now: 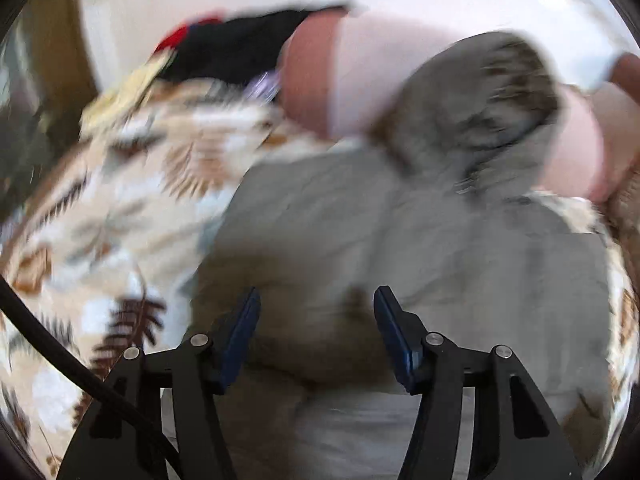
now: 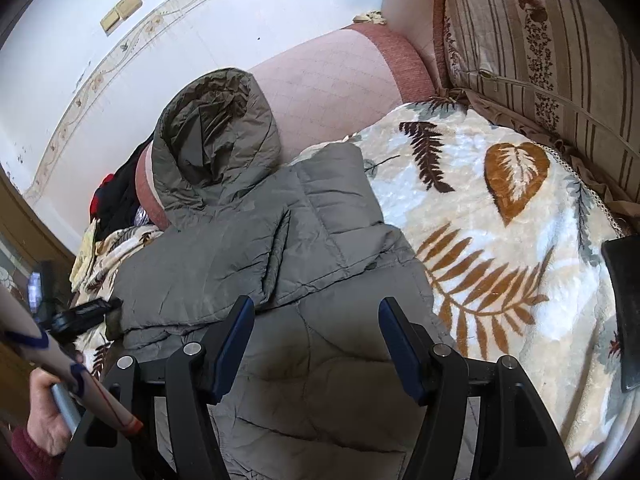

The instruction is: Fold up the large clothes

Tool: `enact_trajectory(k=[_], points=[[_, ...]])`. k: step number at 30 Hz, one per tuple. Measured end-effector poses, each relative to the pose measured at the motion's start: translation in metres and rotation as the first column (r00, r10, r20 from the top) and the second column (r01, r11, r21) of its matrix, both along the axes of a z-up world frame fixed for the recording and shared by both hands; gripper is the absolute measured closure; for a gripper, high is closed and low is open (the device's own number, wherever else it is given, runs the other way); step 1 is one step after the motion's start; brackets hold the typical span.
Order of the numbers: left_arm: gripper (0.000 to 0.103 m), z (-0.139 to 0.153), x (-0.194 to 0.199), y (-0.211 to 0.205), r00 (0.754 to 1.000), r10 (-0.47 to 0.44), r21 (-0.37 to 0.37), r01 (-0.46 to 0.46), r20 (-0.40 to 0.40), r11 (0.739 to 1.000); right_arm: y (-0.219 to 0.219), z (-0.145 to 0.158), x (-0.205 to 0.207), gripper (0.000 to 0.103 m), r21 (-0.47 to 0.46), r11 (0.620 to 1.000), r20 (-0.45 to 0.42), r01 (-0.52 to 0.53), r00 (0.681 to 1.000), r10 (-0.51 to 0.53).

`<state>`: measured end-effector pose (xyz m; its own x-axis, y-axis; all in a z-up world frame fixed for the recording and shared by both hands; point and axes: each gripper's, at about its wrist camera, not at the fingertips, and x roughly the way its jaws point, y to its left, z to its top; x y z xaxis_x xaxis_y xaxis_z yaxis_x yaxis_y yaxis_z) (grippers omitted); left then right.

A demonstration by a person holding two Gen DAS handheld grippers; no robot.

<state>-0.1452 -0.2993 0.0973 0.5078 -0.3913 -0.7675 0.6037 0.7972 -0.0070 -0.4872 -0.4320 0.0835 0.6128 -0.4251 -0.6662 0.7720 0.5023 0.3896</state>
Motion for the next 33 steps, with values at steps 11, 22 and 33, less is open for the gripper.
enact_trajectory(k=[11, 22, 33], points=[[0.042, -0.058, -0.052, -0.08, 0.978, -0.157, 0.129, 0.175, -0.134, 0.976, -0.001, -0.001, 0.003, 0.034, -0.021, 1.0, -0.023, -0.004, 1.0, 0.004], [0.042, -0.003, -0.099, 0.047, 0.995, -0.077, 0.039, 0.08, -0.068, 0.996, 0.011, -0.002, 0.014, 0.034, 0.006, 0.994, -0.05, -0.105, 0.993, 0.105], [0.042, -0.054, -0.132, 0.176, 0.975, 0.172, 0.147, -0.152, -0.139, 0.977, 0.078, -0.034, 0.048, 0.034, 0.043, 0.942, -0.215, -0.333, 0.918, 0.334]])
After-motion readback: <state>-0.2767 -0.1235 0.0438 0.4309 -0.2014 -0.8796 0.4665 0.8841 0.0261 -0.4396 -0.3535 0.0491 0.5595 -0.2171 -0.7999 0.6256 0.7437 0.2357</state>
